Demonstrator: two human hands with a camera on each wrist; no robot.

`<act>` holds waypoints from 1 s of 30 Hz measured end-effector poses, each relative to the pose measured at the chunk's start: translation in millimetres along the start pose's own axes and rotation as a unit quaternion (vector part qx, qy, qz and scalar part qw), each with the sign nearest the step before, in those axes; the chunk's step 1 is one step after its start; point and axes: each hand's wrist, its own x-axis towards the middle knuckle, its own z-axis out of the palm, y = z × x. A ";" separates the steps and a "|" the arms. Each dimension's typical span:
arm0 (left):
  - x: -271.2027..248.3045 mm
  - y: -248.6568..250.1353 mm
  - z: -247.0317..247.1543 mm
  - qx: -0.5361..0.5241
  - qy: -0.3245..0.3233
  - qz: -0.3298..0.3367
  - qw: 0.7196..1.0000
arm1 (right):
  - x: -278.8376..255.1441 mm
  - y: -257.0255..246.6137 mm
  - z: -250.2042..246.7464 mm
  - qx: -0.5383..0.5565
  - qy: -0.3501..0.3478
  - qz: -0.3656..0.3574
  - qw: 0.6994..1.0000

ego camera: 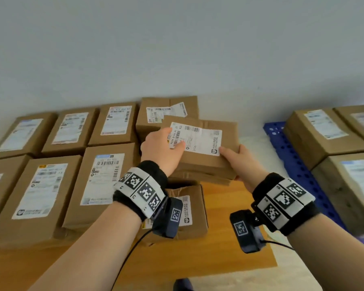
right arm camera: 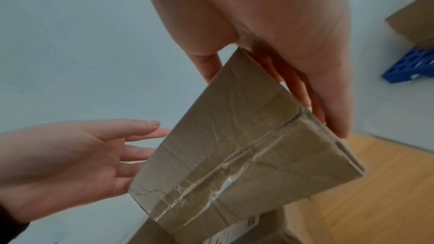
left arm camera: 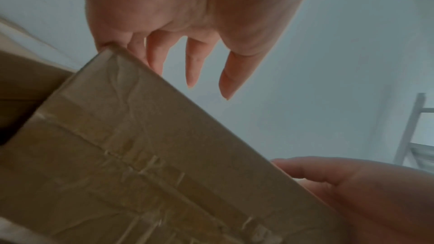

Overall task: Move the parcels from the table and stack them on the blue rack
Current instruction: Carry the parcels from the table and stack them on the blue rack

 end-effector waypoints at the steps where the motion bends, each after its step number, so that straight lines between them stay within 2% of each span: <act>1: -2.0 11.4 4.2 -0.004 0.000 0.018 1.000 | -5.0 1.5 -11.6 0.010 0.011 -0.004 1.000; 5: -13.9 67.1 30.8 -0.014 -0.016 0.070 0.997 | -27.2 12.5 -71.3 0.044 0.069 -0.018 0.996; 11: -55.7 178.3 90.5 -0.047 -0.041 0.143 0.988 | -65.3 50.3 -195.8 0.082 0.146 -0.041 0.985; 19: -110.9 311.6 187.4 -0.062 -0.121 0.186 0.973 | -106.9 116.9 -354.9 0.122 0.206 -0.033 0.970; 25: -114.8 370.3 235.4 -0.003 -0.172 0.207 0.963 | -101.3 139.6 -421.4 0.152 0.217 -0.025 0.964; 30: -85.4 393.4 274.2 0.025 -0.194 0.206 0.959 | -63.3 139.0 -457.2 0.089 0.240 0.013 0.967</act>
